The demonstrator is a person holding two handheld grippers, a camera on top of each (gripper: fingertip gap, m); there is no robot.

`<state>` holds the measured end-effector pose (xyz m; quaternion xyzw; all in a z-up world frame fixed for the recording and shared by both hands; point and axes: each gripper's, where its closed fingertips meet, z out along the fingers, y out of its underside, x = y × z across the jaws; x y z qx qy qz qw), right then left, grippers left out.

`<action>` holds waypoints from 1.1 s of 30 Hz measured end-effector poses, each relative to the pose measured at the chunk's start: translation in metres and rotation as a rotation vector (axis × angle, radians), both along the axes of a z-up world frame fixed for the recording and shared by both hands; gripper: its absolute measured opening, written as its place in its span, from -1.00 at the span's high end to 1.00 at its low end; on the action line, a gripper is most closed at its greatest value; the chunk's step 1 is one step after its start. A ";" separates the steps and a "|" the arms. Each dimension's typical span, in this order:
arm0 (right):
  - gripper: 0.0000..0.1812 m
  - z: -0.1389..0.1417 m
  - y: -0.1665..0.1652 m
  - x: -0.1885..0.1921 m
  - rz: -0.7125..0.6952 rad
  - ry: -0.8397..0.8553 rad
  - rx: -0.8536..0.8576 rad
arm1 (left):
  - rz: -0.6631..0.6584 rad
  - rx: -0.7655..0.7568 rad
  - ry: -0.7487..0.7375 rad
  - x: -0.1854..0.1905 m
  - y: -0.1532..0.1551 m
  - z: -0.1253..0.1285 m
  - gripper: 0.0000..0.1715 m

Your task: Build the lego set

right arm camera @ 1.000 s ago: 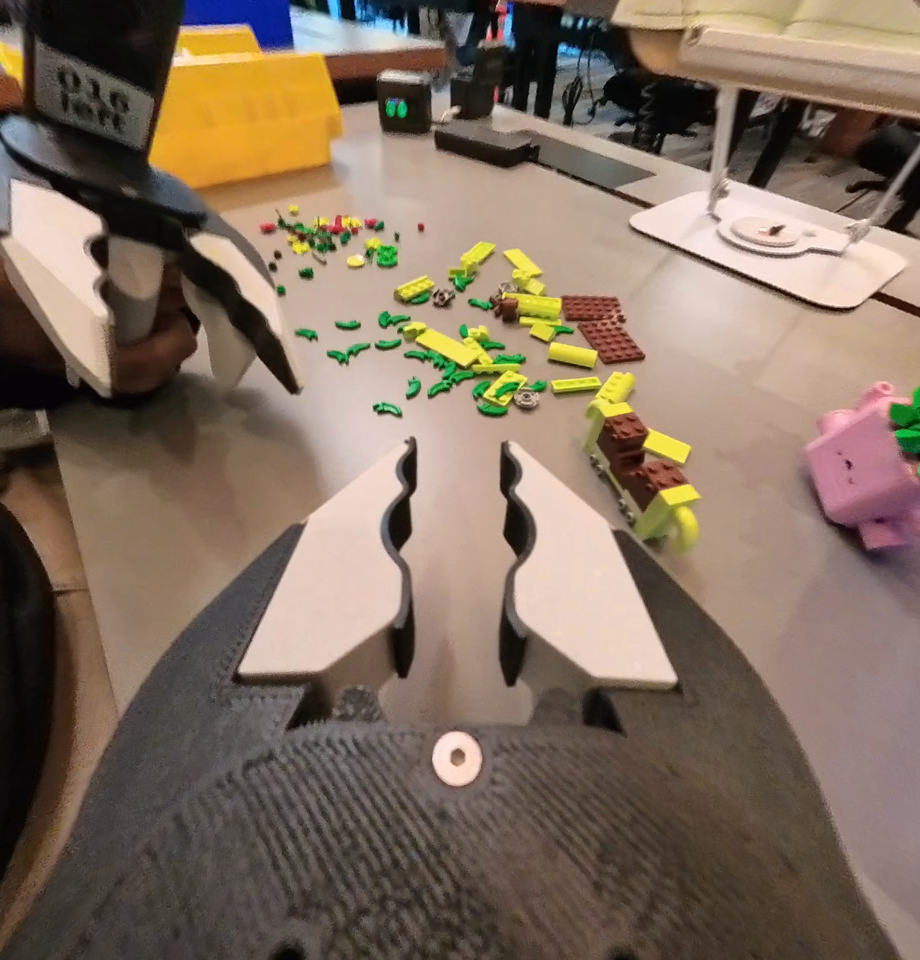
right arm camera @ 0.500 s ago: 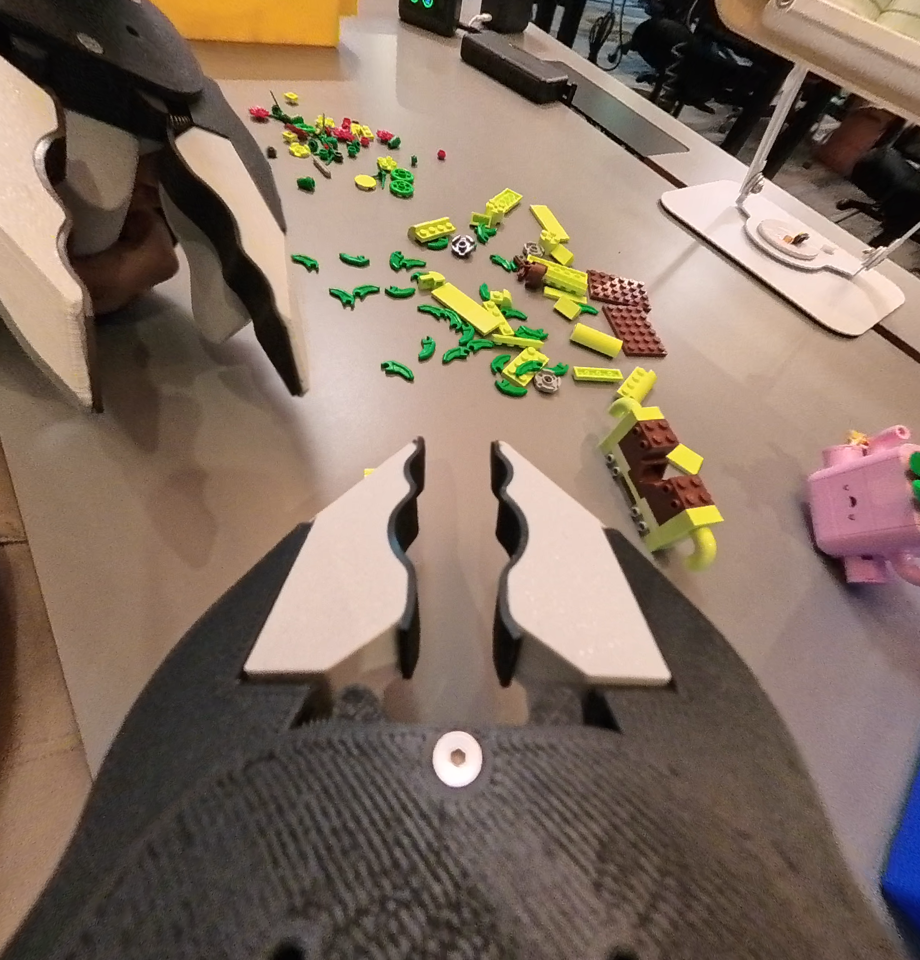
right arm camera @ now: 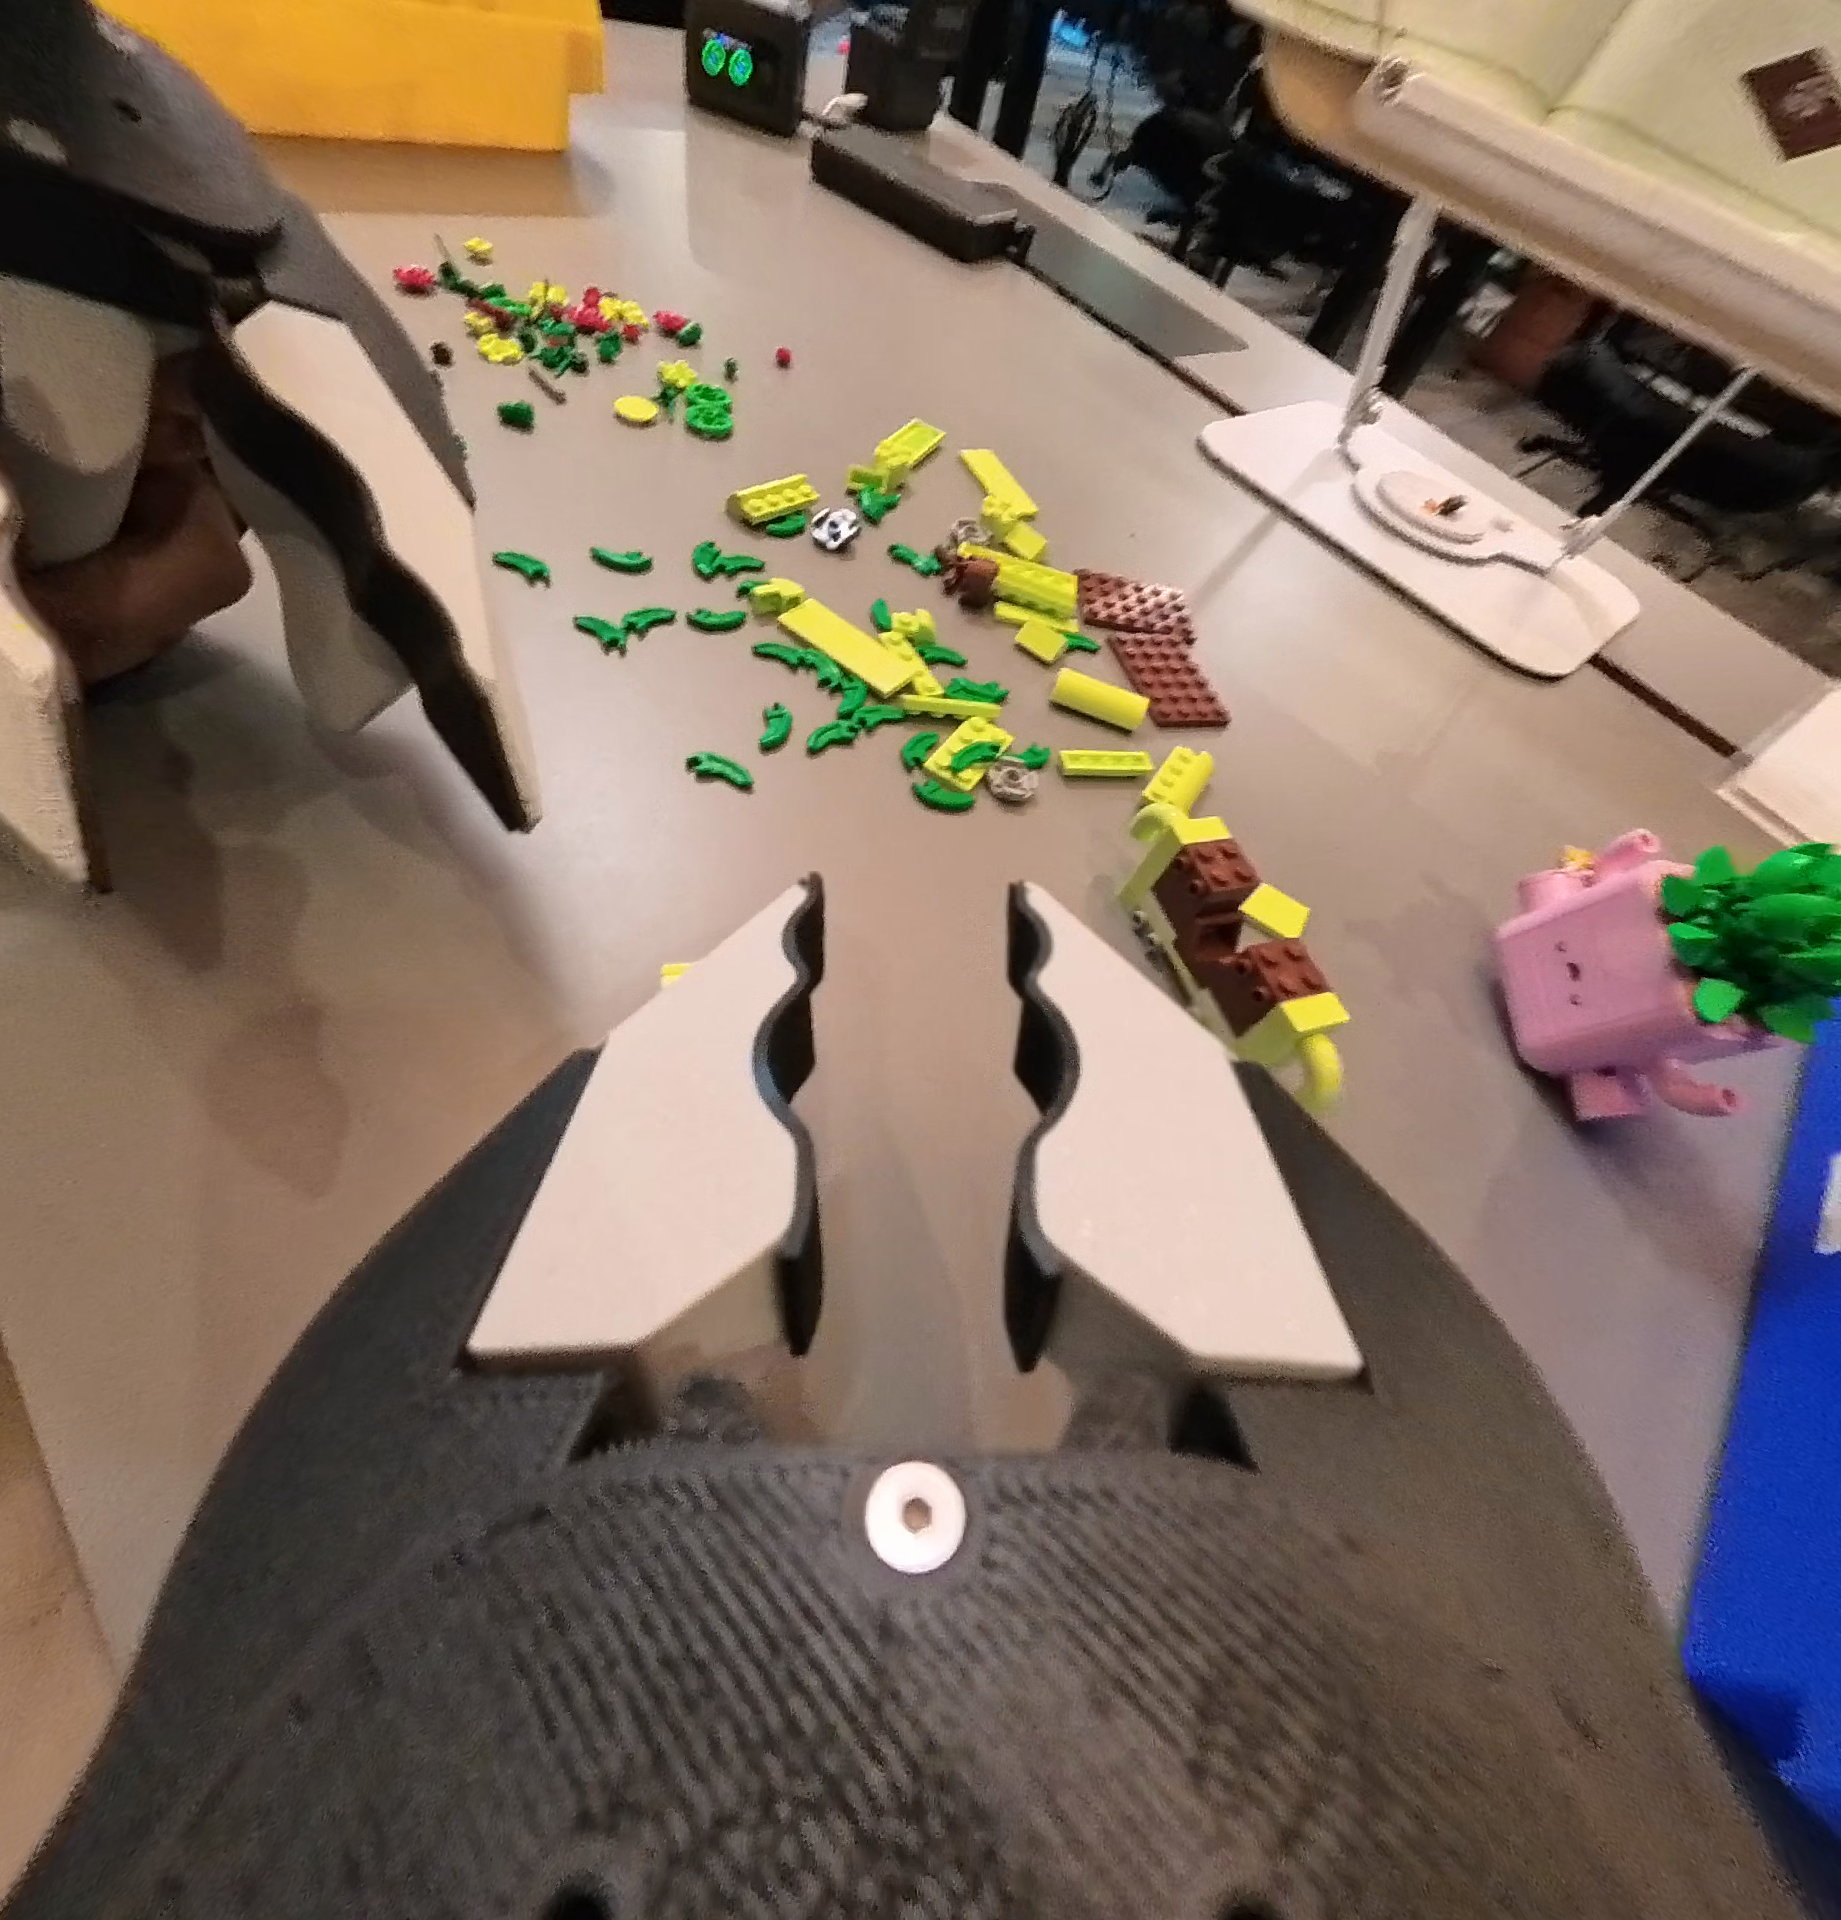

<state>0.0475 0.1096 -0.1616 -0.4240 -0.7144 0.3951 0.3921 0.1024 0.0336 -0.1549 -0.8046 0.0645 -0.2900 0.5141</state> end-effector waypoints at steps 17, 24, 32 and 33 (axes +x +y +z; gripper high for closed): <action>0.43 -0.024 0.064 -0.064 0.029 -0.313 0.091 | 0.016 0.013 0.003 -0.002 0.000 0.002 0.38; 0.53 -0.027 0.059 -0.070 0.062 -0.305 0.047 | 0.029 0.022 -0.019 -0.004 -0.002 0.004 0.37; 0.67 -0.034 0.057 -0.070 0.076 -0.328 0.064 | 0.035 0.016 -0.025 -0.005 -0.001 0.003 0.37; 0.75 -0.035 0.057 -0.069 0.079 -0.332 0.067 | 0.034 0.016 -0.027 -0.005 -0.001 0.003 0.37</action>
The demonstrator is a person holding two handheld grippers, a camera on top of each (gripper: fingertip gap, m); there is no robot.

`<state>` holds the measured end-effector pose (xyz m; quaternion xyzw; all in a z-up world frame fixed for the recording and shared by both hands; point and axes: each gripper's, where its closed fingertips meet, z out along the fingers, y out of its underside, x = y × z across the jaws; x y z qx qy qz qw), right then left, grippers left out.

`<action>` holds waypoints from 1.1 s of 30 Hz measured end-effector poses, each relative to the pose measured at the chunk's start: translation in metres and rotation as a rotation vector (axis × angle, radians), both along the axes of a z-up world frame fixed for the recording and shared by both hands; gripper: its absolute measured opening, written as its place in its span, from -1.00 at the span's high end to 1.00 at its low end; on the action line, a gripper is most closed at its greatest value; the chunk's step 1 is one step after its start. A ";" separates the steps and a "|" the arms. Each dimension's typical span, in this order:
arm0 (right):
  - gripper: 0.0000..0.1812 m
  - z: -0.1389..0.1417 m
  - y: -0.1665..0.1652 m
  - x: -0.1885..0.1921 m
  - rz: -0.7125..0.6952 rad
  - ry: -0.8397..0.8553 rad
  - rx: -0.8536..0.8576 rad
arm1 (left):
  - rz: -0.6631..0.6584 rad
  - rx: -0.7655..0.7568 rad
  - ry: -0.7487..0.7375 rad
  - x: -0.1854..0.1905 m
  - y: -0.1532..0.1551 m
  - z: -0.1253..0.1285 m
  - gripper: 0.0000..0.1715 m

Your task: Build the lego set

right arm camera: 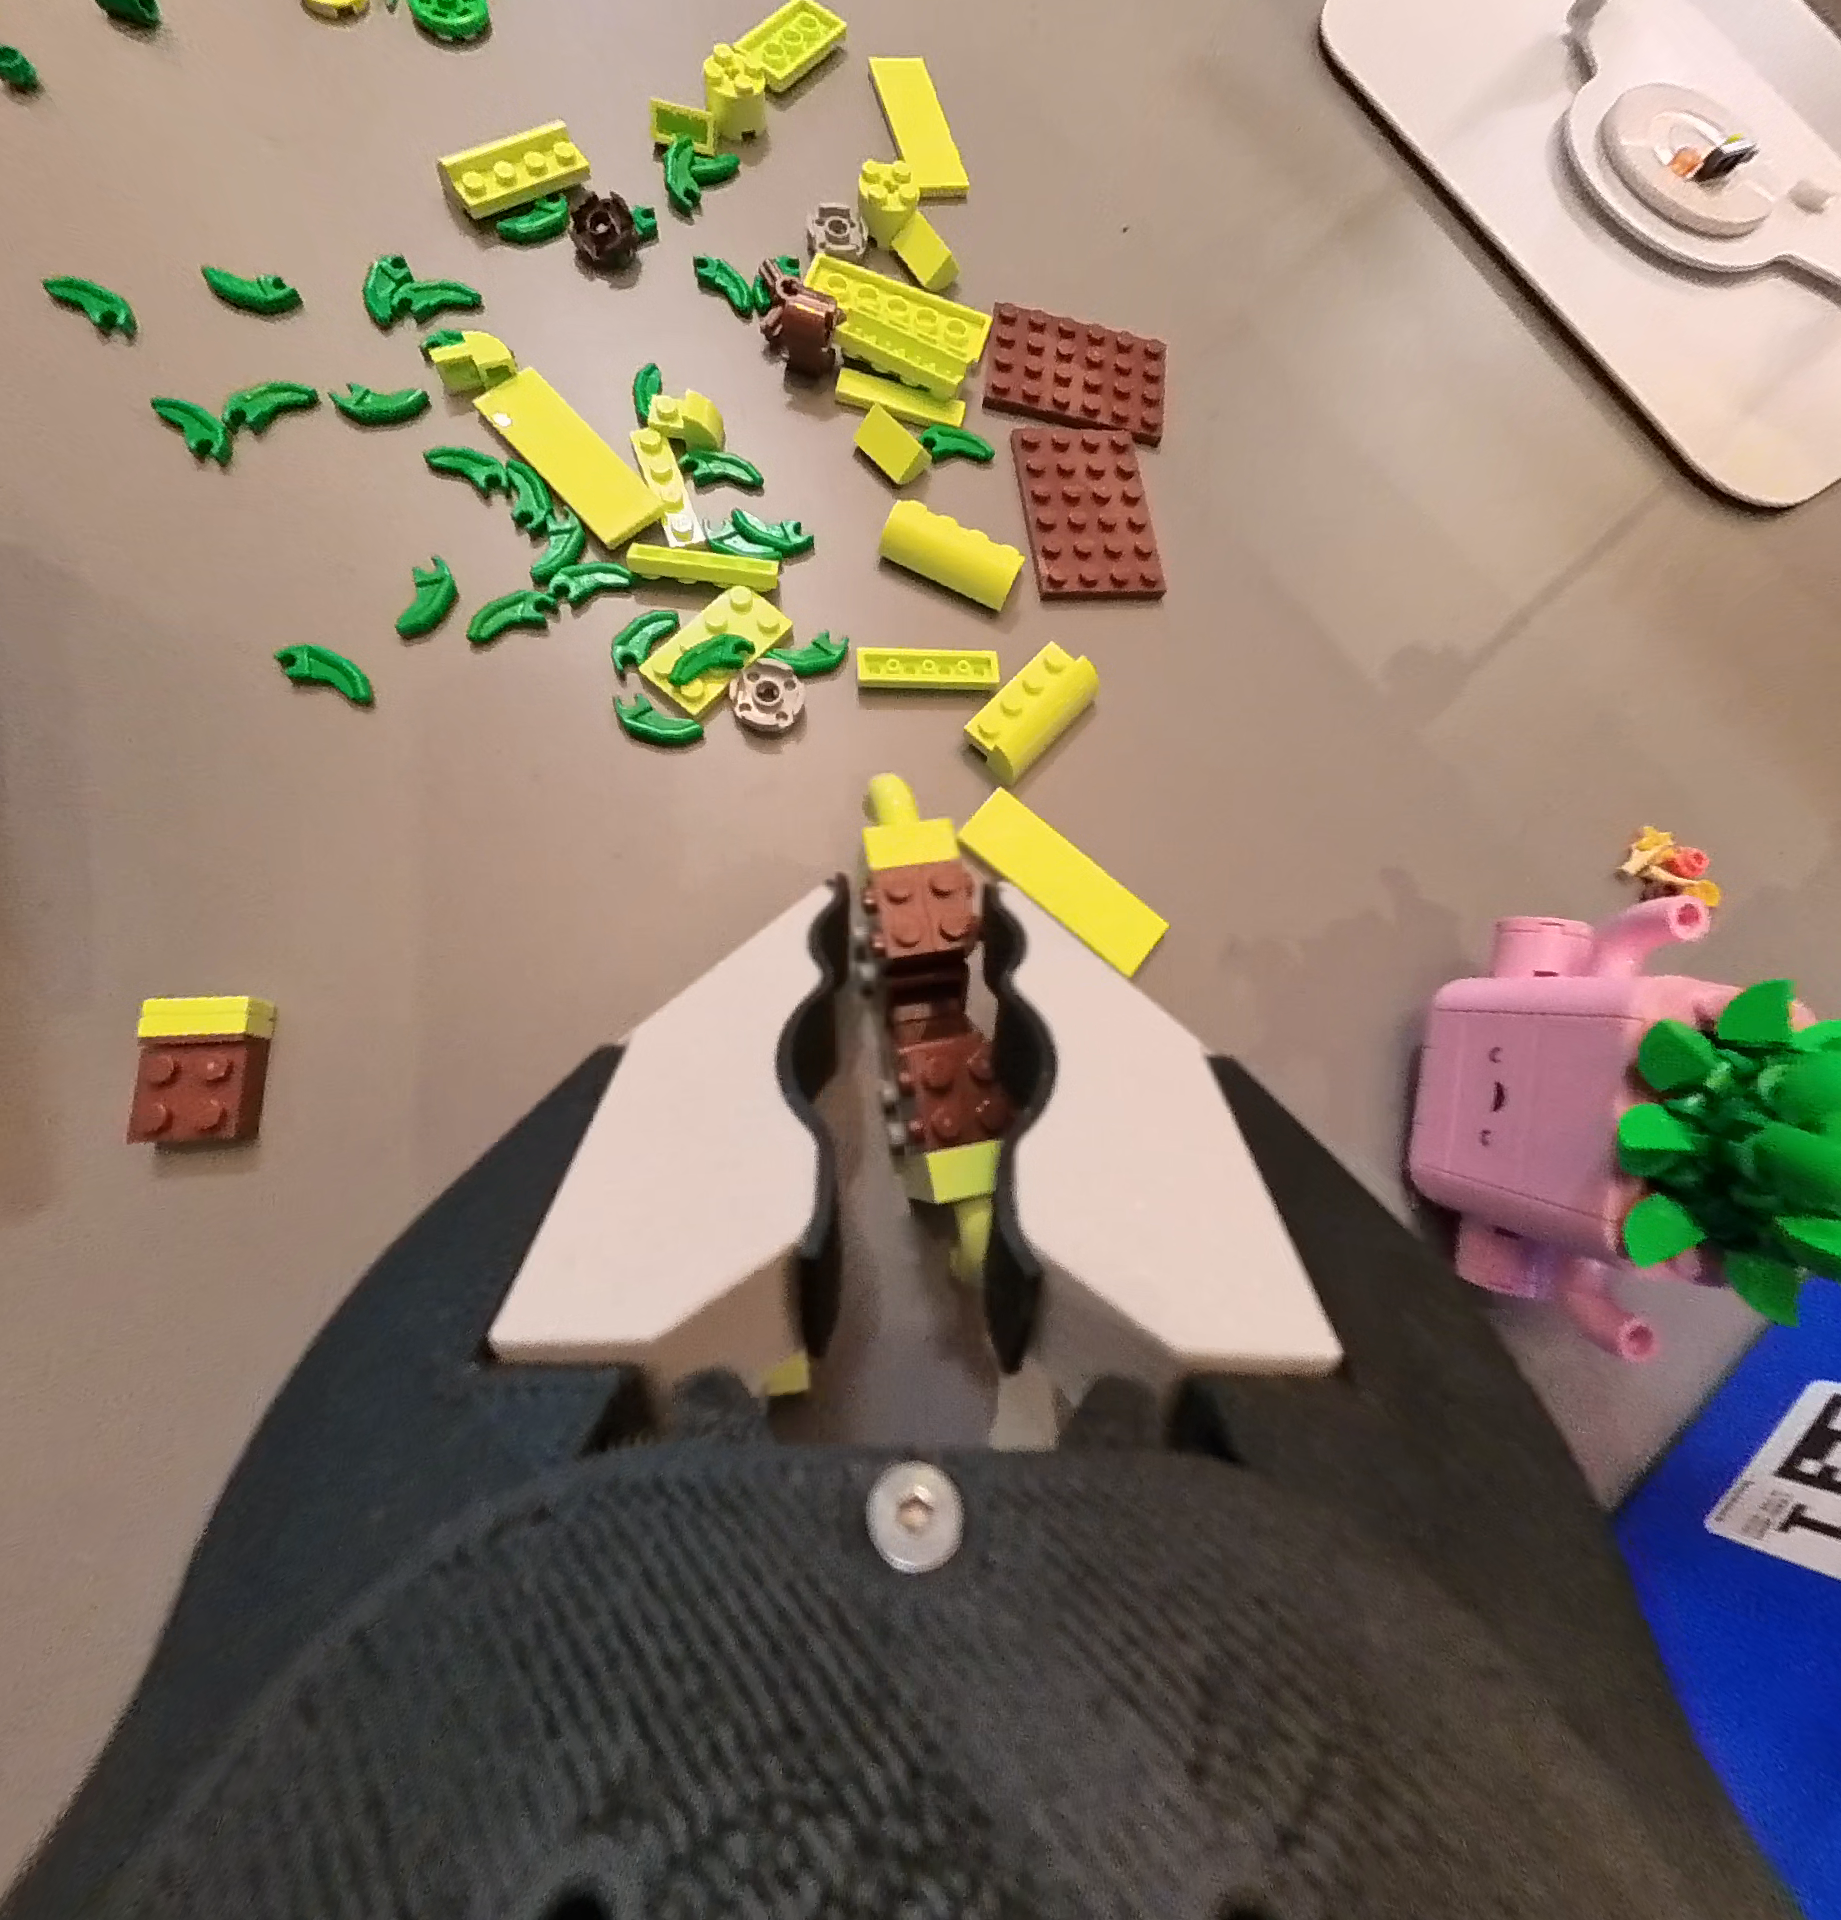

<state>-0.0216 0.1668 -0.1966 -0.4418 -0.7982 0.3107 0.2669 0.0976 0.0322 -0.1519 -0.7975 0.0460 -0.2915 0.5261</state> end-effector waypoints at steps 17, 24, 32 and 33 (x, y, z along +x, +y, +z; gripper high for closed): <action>0.60 0.002 -0.030 0.024 0.173 -0.040 -0.076 | -0.032 0.013 -0.005 0.004 -0.003 0.002 0.43; 0.31 0.050 -0.033 0.039 0.103 0.093 -0.255 | -0.014 0.004 -0.014 0.001 -0.001 0.001 0.43; 0.68 0.061 -0.036 0.092 0.001 0.358 -0.275 | 0.002 0.047 0.172 0.001 -0.001 0.003 1.00; 0.71 0.057 -0.033 0.096 -0.023 0.367 -0.260 | 0.020 0.053 0.196 -0.003 0.001 0.004 0.96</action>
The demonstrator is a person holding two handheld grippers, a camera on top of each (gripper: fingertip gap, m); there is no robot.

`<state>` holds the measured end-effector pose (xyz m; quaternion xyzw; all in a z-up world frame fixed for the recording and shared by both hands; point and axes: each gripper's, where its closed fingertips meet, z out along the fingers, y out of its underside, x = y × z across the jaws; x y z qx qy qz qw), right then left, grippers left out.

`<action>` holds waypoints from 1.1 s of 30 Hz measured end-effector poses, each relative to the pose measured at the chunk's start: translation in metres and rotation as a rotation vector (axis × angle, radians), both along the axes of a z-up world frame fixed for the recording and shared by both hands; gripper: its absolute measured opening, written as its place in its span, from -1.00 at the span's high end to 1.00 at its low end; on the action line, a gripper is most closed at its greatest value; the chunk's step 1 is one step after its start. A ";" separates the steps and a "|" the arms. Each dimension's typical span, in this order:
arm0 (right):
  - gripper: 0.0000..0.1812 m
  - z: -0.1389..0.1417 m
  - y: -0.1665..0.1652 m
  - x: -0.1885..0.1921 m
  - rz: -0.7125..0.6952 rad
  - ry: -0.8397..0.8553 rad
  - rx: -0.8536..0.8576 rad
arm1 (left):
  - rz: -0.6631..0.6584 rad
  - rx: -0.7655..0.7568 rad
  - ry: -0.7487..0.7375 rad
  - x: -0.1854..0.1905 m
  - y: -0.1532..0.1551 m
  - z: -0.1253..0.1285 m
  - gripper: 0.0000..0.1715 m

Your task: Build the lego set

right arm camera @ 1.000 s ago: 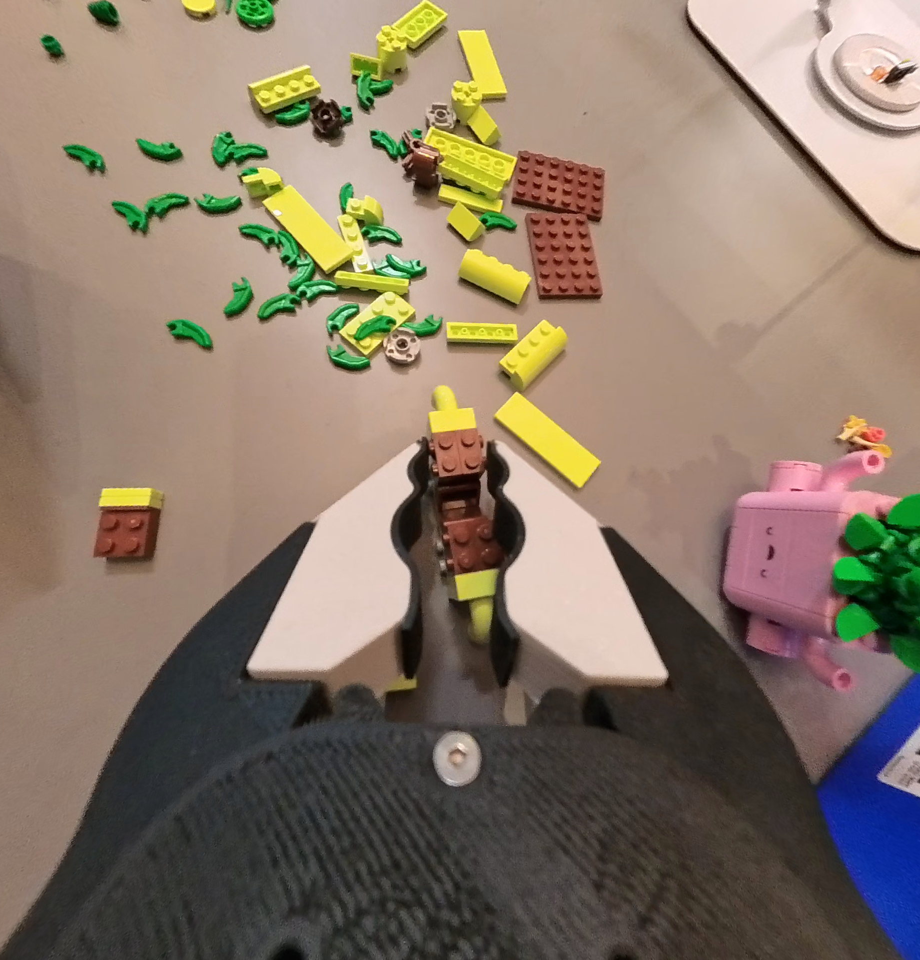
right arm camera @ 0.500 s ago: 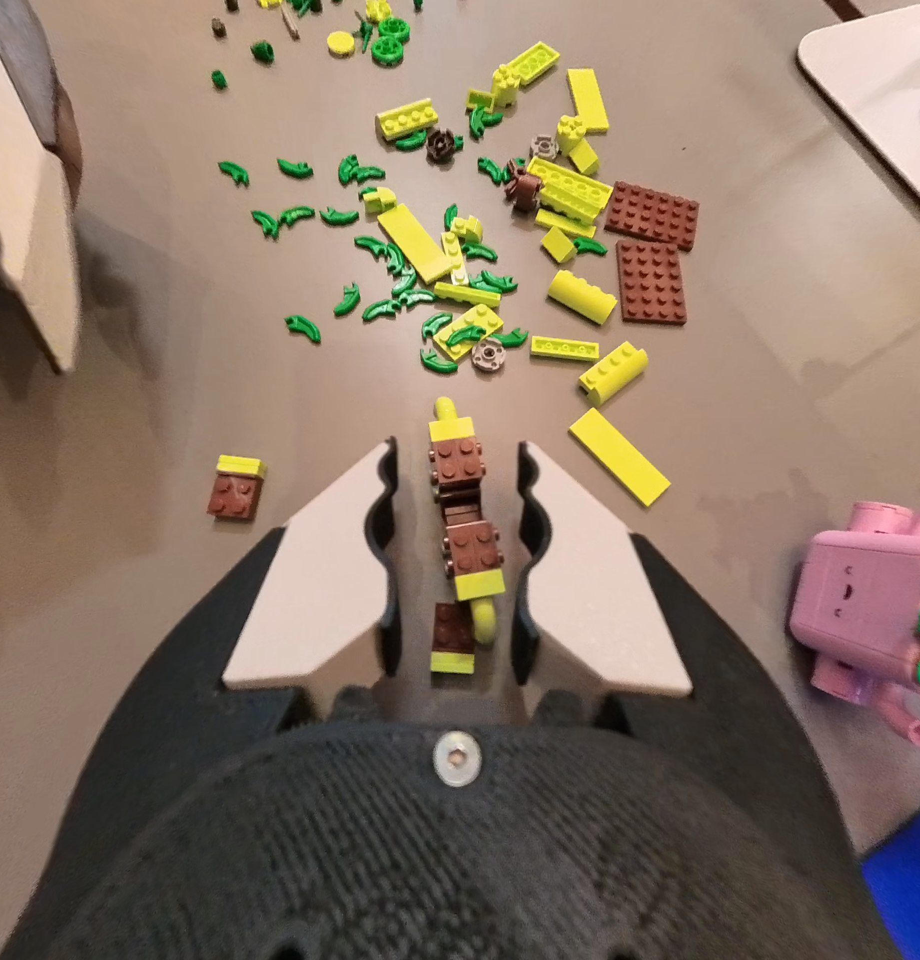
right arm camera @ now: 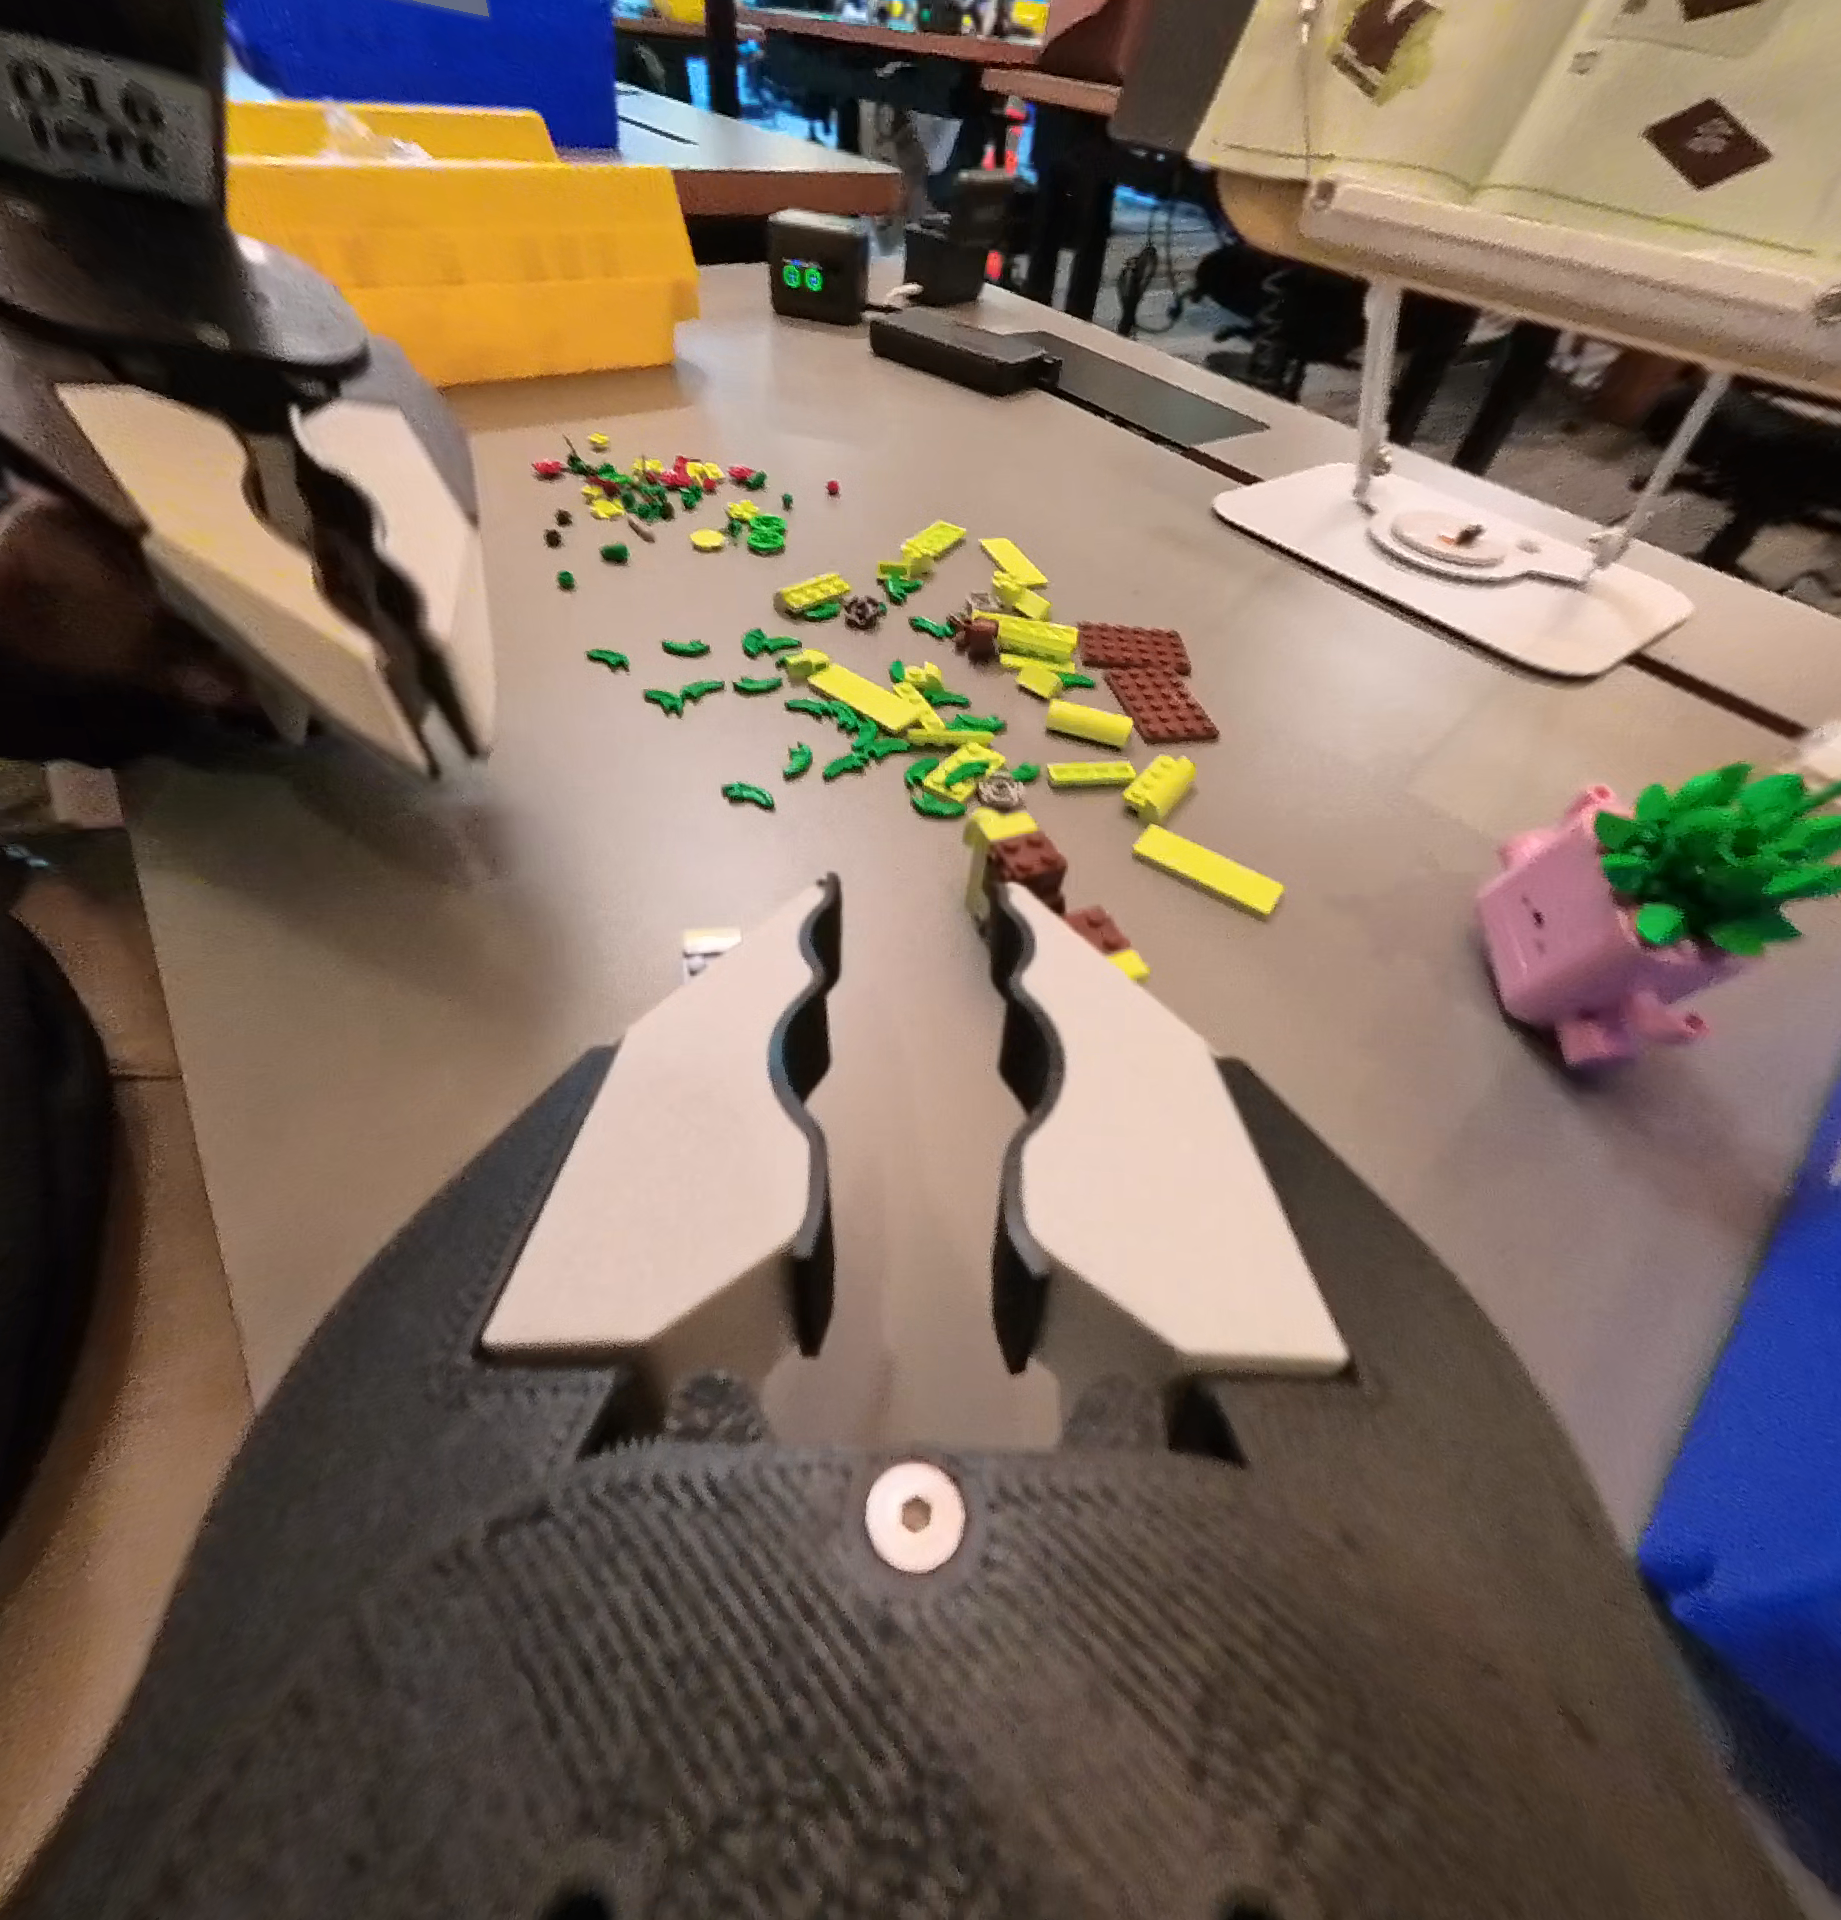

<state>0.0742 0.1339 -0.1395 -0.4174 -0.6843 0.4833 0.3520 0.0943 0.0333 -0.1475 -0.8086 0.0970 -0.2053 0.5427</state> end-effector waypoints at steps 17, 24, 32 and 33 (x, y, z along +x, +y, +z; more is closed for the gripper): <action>0.87 -0.009 0.008 0.011 -0.009 -0.067 -0.075 | 0.036 -0.165 0.358 -0.032 0.037 -0.022 0.27; 0.84 -0.021 0.005 0.008 0.017 -0.149 -0.077 | -0.243 -0.289 0.344 -0.013 0.038 -0.045 0.40; 0.85 -0.018 0.001 0.011 0.065 -0.154 -0.124 | -0.425 -0.420 0.424 -0.010 0.041 -0.066 0.84; 0.85 -0.016 0.001 0.012 0.066 -0.142 -0.126 | -0.430 -0.420 0.430 -0.009 0.042 -0.066 0.84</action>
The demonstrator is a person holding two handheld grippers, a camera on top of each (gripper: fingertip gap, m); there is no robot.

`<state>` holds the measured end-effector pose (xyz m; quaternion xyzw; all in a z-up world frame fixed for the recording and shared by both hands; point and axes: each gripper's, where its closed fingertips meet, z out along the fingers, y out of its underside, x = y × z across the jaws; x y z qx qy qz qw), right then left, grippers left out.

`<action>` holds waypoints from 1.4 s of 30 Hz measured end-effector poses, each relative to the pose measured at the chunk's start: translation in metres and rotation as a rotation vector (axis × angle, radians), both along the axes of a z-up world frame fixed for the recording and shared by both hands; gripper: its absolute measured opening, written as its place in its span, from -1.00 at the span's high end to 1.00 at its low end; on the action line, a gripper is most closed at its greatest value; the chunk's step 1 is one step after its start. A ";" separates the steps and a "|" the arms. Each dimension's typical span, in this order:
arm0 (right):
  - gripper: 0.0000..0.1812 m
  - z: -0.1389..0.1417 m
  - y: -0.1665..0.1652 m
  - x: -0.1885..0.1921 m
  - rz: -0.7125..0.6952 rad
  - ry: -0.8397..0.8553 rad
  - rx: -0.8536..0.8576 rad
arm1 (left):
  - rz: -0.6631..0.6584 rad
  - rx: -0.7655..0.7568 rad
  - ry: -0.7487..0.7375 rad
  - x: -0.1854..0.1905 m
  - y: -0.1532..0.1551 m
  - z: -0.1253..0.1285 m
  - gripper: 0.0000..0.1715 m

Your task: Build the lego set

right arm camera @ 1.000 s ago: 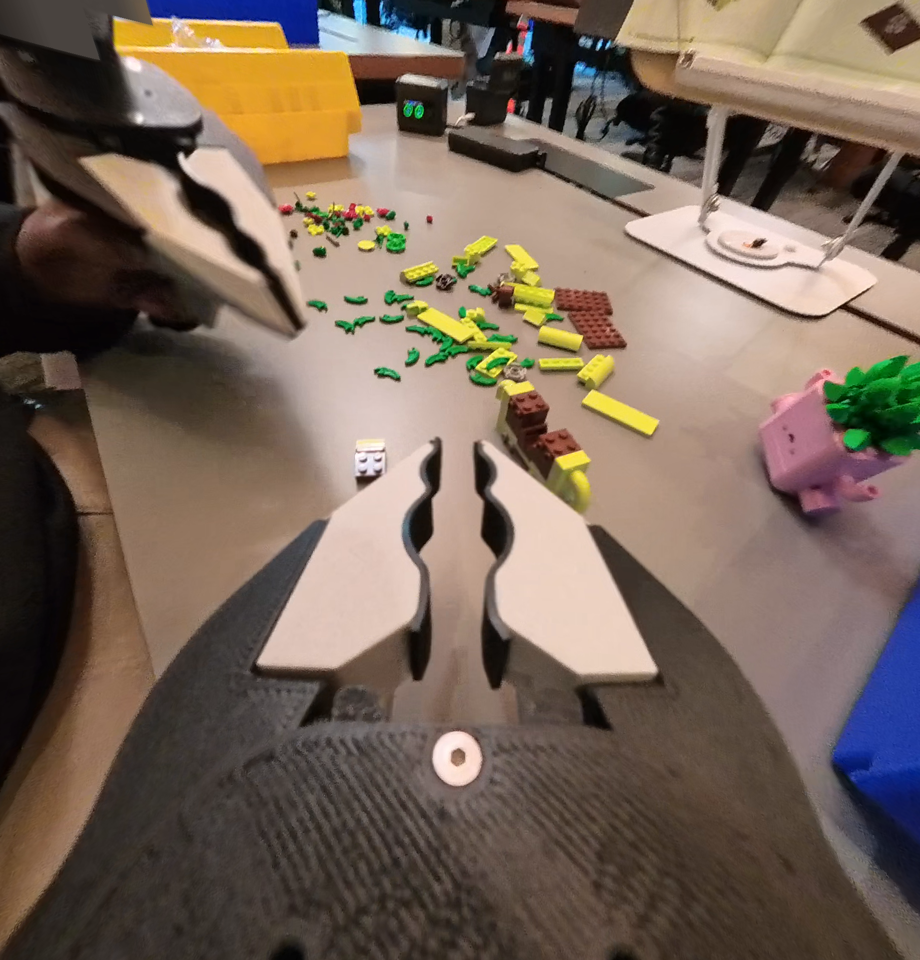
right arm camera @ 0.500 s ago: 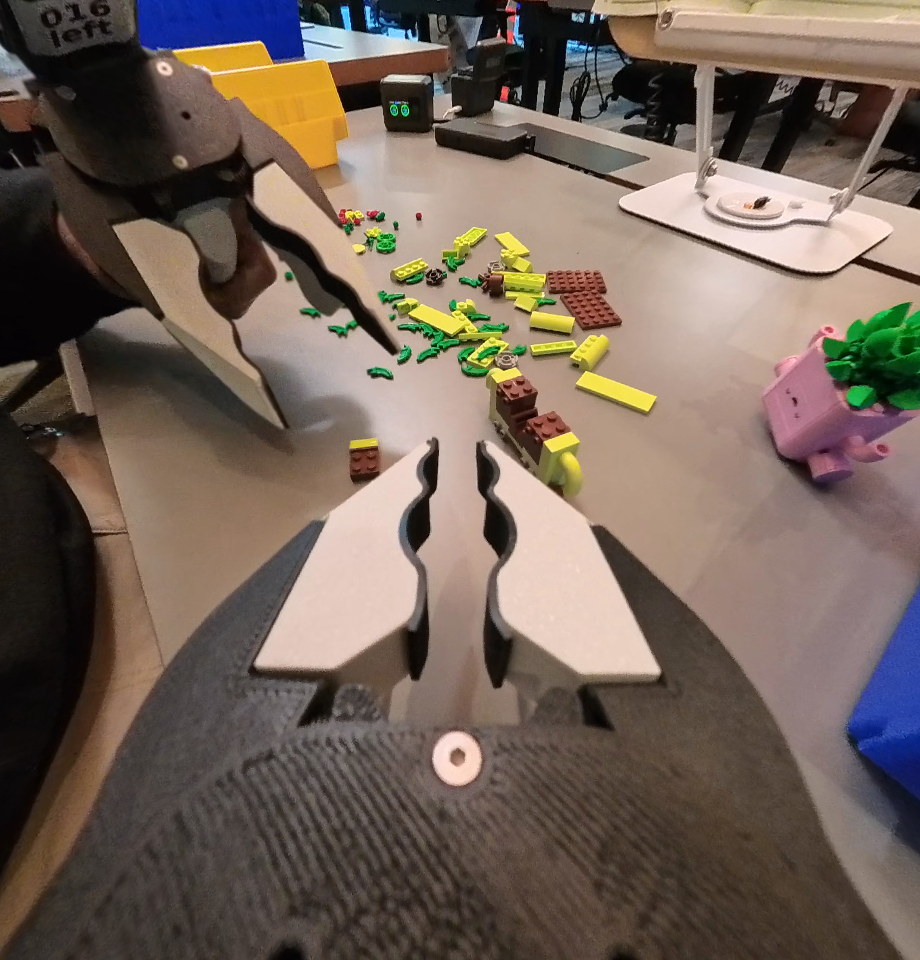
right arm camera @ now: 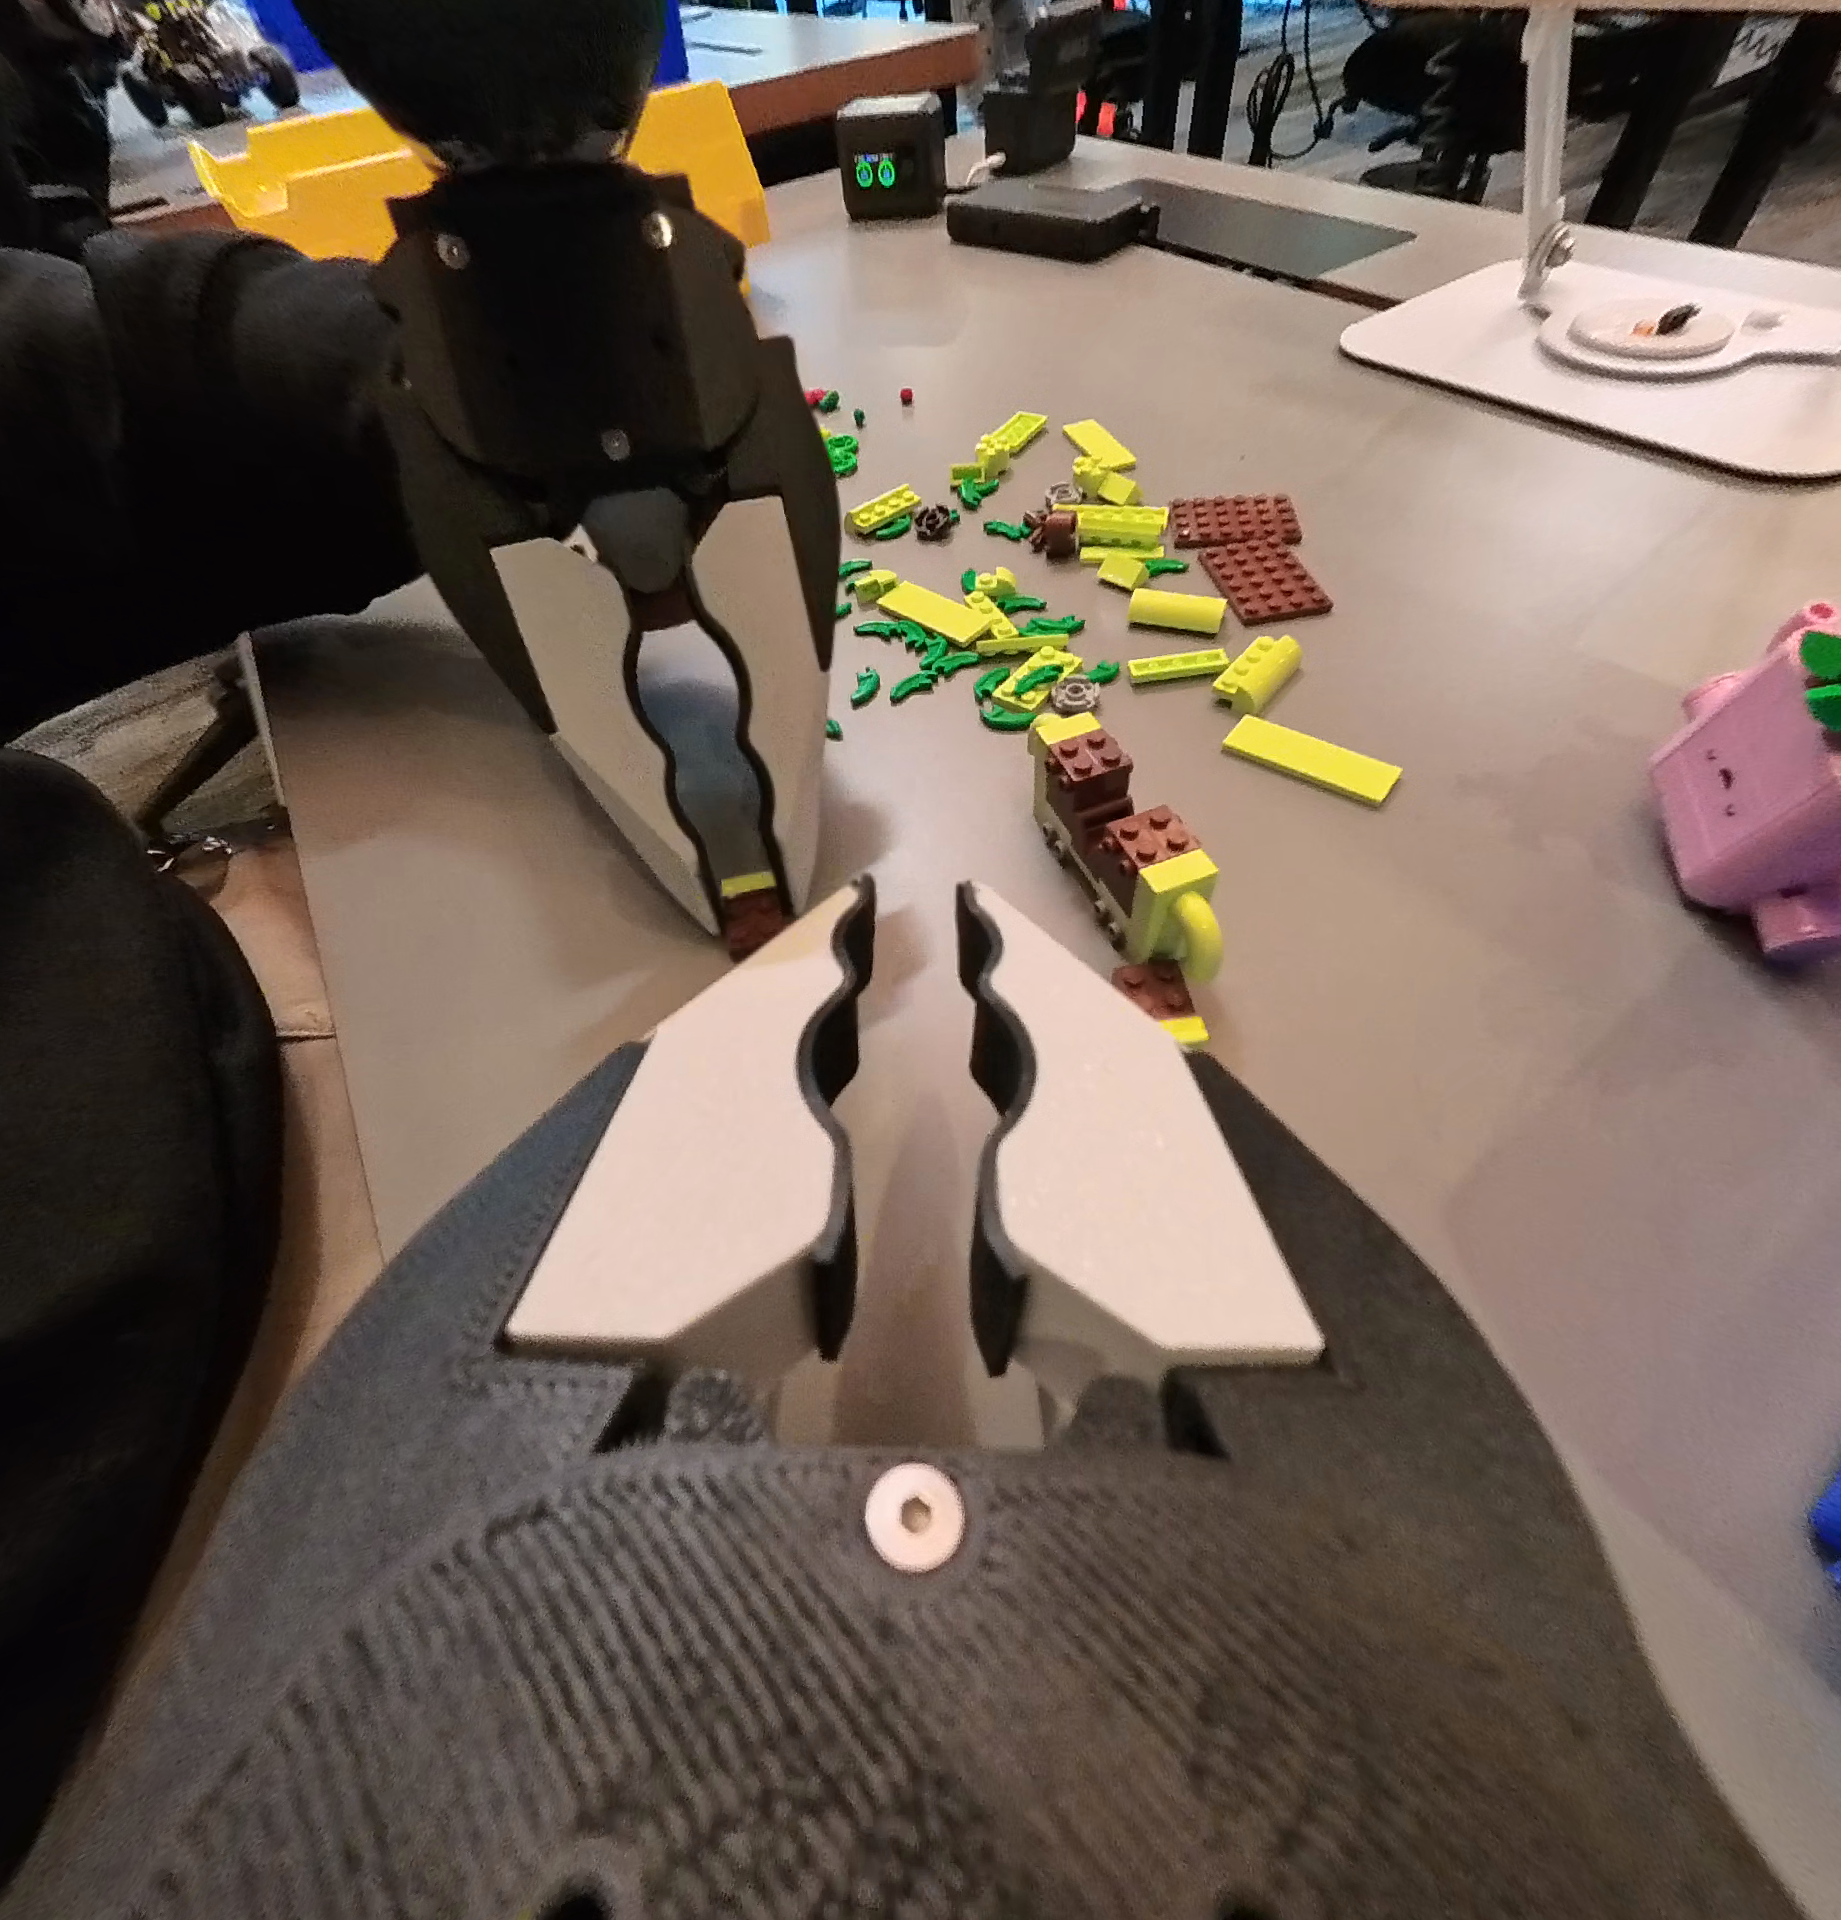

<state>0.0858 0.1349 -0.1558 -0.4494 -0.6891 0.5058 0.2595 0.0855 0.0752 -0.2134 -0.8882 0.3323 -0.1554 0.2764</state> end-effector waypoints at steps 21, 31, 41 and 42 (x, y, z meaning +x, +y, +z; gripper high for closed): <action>0.87 0.006 -0.002 0.004 0.010 0.045 0.009 | 0.168 0.050 0.092 -0.065 0.069 0.034 0.83; 0.87 0.004 -0.003 0.004 0.009 0.041 0.021 | 0.166 0.054 0.066 -0.067 0.069 0.034 0.84; 0.87 0.004 -0.003 0.003 0.010 0.038 0.023 | 0.155 0.035 0.089 -0.068 0.069 0.032 0.72; 0.87 0.004 -0.003 0.003 0.010 0.038 0.023 | 0.155 0.035 0.086 -0.068 0.069 0.032 0.69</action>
